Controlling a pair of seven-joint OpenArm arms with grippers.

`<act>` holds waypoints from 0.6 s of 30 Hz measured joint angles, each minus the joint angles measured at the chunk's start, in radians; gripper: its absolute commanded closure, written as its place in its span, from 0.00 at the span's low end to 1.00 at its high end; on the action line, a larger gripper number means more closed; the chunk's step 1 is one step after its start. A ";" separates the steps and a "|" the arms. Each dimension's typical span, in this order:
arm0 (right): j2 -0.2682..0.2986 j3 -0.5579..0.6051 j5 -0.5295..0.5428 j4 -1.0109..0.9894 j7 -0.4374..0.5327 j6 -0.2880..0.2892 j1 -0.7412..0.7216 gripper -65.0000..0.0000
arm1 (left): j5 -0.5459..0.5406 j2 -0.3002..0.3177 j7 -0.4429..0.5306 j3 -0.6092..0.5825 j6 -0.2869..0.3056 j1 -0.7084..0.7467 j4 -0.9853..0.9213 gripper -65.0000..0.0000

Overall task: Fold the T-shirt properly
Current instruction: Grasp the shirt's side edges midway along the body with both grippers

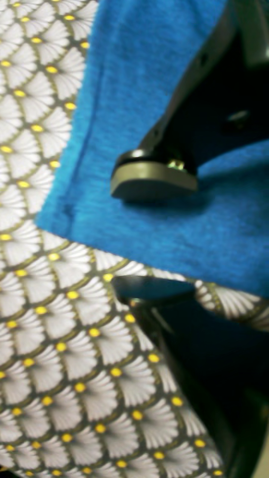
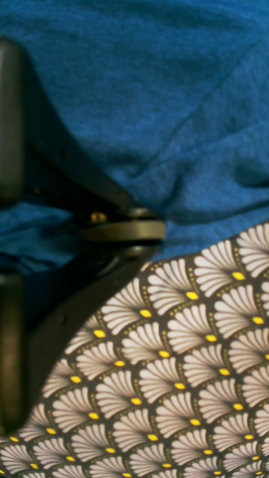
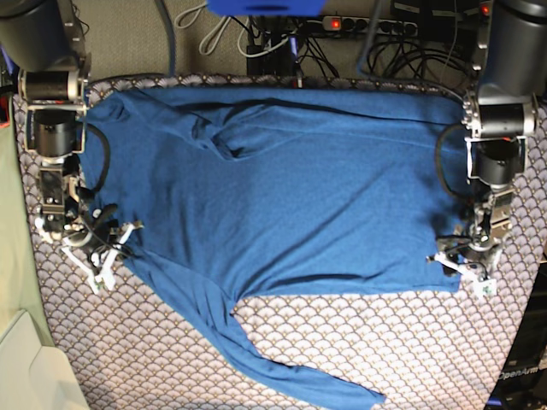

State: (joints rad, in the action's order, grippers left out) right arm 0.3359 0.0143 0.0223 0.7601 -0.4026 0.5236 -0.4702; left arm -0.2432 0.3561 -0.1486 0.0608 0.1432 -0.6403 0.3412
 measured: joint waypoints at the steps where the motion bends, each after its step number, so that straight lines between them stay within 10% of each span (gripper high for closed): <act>1: 0.000 0.000 0.000 0.000 0.000 0.000 0.000 1.00 | 0.000 0.000 0.000 0.000 0.000 0.000 0.000 0.51; 11: 0.000 0.000 0.000 0.000 0.000 0.000 0.000 1.00 | -0.005 0.000 0.065 0.000 0.010 0.054 0.008 0.53; 18: -0.001 0.000 0.000 0.000 0.000 0.000 0.000 1.00 | -0.014 0.004 0.080 0.001 0.008 0.073 0.014 1.00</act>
State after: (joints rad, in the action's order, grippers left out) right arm 0.3351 0.0143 0.0223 0.7601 -0.4026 0.5240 -0.4702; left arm -0.2573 0.3603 -0.0681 0.0616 0.1509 -0.5674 0.3550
